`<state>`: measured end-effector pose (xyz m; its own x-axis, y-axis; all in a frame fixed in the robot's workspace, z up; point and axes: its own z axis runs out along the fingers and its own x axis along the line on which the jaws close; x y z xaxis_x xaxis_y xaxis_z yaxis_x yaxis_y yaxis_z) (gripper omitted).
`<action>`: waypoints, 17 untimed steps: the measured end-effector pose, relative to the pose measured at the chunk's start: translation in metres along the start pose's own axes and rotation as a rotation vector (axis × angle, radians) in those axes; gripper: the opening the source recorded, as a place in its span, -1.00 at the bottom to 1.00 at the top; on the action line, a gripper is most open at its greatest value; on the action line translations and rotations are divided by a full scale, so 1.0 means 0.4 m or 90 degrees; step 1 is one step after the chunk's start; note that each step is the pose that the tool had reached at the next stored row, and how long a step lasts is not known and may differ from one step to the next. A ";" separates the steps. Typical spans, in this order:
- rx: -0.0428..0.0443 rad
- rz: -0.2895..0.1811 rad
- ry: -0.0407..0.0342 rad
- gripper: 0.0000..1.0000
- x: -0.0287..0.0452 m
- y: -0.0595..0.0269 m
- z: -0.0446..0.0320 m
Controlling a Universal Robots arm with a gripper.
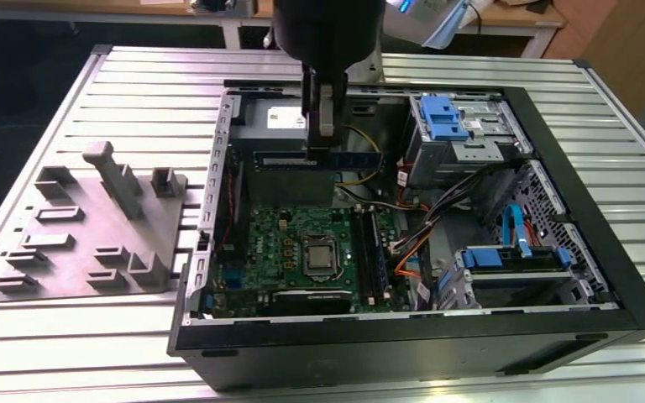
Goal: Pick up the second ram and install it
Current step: 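Pick up the second ram and move it above second insertion slot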
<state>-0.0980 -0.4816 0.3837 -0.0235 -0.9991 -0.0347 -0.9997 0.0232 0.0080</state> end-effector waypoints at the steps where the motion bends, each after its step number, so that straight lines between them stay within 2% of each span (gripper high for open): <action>1: 0.0000 0.000 0.0000 -0.77 0.000 0.000 0.004; 9: 0.0000 0.000 0.0000 -0.77 0.000 -0.018 0.021; 17: 0.0000 0.000 0.0000 -0.77 0.001 -0.019 0.051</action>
<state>-0.0906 -0.4815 0.3634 -0.0234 -0.9991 -0.0348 -0.9997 0.0231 0.0080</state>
